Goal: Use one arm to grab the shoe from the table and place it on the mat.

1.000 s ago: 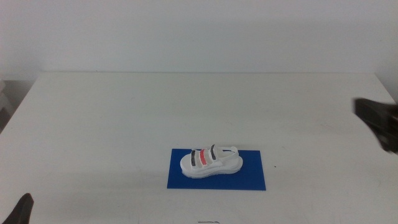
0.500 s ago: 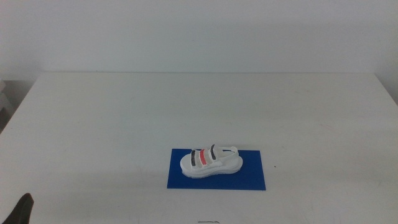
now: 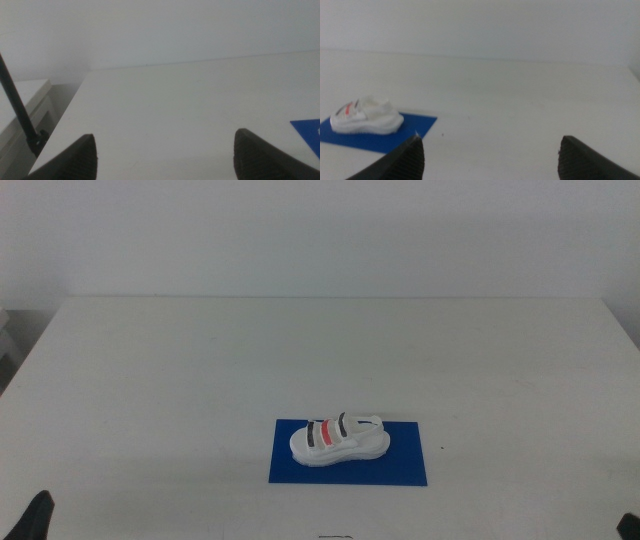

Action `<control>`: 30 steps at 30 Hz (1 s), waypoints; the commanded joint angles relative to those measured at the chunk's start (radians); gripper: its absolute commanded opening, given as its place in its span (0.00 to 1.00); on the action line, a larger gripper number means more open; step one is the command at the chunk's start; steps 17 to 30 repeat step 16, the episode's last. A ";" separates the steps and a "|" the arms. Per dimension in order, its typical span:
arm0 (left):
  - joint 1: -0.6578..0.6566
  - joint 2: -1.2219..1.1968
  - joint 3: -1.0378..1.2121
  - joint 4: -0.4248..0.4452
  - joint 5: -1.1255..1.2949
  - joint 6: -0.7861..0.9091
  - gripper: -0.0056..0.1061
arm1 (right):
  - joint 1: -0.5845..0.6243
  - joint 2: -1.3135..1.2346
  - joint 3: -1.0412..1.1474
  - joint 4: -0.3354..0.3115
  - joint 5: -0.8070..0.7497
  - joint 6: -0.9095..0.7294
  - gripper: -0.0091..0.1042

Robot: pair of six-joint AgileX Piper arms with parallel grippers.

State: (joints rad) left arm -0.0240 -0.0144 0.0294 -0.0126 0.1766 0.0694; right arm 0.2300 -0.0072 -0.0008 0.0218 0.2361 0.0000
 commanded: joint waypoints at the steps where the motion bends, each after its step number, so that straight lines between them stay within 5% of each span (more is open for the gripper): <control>1: -0.003 -0.019 -0.003 -0.009 -0.081 -0.015 0.89 | -0.005 -0.020 -0.002 0.004 -0.088 0.000 0.91; 30: -0.003 -0.018 -0.003 -0.009 -0.082 -0.015 0.89 | -0.005 -0.025 0.012 -0.012 -0.055 0.000 0.91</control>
